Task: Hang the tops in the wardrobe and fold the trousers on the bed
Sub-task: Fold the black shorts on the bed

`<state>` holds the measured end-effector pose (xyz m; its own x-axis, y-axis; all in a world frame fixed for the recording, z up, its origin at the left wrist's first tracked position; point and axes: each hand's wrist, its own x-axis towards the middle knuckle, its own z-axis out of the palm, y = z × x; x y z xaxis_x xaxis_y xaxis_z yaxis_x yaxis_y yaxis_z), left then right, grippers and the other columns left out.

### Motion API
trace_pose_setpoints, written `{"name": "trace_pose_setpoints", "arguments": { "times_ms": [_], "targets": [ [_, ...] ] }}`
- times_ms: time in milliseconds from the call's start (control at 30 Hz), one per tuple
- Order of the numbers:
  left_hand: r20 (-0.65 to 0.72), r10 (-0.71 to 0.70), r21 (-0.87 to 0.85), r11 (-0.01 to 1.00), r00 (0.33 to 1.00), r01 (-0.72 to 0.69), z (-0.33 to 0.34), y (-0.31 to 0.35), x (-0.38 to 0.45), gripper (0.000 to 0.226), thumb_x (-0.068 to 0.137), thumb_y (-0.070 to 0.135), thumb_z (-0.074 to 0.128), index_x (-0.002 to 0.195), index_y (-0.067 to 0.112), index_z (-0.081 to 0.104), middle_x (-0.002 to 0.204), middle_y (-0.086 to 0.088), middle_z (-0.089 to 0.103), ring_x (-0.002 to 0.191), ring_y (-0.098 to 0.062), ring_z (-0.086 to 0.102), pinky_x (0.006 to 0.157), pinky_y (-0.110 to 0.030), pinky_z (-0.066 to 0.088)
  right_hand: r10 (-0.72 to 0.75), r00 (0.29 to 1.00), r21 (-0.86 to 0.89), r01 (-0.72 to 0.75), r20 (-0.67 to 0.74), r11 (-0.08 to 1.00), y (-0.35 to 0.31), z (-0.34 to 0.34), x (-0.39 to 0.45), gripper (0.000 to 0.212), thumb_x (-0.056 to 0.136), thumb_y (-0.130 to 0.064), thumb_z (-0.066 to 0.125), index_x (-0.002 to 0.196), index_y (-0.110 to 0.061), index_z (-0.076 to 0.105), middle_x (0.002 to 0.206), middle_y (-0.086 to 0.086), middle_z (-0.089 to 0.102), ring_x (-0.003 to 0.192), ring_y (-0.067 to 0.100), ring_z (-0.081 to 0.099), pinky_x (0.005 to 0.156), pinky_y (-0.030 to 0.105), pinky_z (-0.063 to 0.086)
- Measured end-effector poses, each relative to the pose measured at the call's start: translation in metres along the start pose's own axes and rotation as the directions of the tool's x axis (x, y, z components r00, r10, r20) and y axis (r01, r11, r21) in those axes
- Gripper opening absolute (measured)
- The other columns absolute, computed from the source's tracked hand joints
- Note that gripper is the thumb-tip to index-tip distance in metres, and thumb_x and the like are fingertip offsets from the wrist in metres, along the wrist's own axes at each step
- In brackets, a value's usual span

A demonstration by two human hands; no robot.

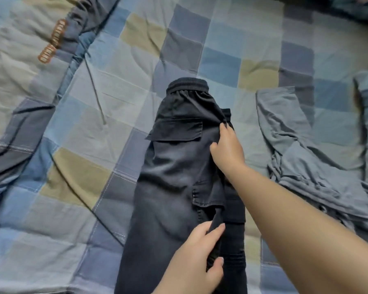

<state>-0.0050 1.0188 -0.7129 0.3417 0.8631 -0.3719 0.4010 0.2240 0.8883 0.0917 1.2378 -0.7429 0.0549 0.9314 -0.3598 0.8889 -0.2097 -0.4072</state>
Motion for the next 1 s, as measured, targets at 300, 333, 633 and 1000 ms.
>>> {"name": "trace_pose_setpoints", "arguments": {
  "times_ms": [300, 333, 633, 1000],
  "targets": [
    [0.090, -0.112, 0.007, 0.994, 0.990, 0.112, 0.125, -0.013, 0.040, 0.071, 0.091, 0.017, 0.055, 0.149, 0.038, 0.020, 0.153, 0.022, 0.012, 0.134, 0.000, 0.032, 0.107, -0.020, 0.036, 0.250, 0.942, 0.286, -0.309, 0.225, 0.907, 0.160, -0.008, -0.029, 0.091, 0.088, -0.017, 0.061, 0.151, -0.027, -0.003, 0.142, 0.014, 0.044, 0.114, 0.031, 0.053, 0.092, 0.041, 0.049],
    [0.104, -0.145, 0.017, 0.989, 0.984, 0.144, 0.131, -0.021, 0.038, 0.070, 0.091, 0.017, 0.057, 0.148, 0.038, 0.022, 0.152, 0.019, 0.016, 0.133, -0.001, 0.034, 0.107, -0.026, 0.038, 0.264, 0.927, 0.313, -0.342, 0.265, 0.886, 0.176, -0.002, -0.044, 0.090, 0.087, -0.018, 0.063, 0.152, -0.023, 0.001, 0.135, 0.015, 0.051, 0.109, 0.028, 0.056, 0.090, 0.038, 0.049],
    [-0.580, -0.525, -0.191, 0.831, 0.623, 0.522, 0.082, -0.112, -0.057, 0.042, 0.085, 0.006, 0.065, 0.124, 0.020, 0.055, 0.124, -0.005, 0.053, 0.111, -0.016, 0.054, 0.097, -0.034, 0.046, 0.351, 0.874, 0.555, -0.485, 0.336, 0.676, 0.254, 0.067, -0.213, 0.031, 0.086, -0.017, 0.069, 0.112, -0.017, 0.052, 0.099, -0.001, 0.066, 0.093, 0.015, 0.061, 0.081, 0.027, 0.048],
    [-0.481, -0.634, -0.038, 0.705, 0.606, 0.708, 0.052, -0.137, -0.112, 0.016, 0.087, 0.030, 0.067, 0.089, 0.016, 0.061, 0.089, -0.002, 0.068, 0.087, -0.023, 0.063, 0.078, -0.037, 0.046, 0.412, 0.768, 0.529, -0.638, 0.490, 0.560, 0.252, 0.082, -0.271, 0.026, 0.094, -0.041, 0.052, 0.107, -0.023, 0.065, 0.108, -0.002, 0.068, 0.105, 0.023, 0.062, 0.095, 0.040, 0.048]
  ]
}}
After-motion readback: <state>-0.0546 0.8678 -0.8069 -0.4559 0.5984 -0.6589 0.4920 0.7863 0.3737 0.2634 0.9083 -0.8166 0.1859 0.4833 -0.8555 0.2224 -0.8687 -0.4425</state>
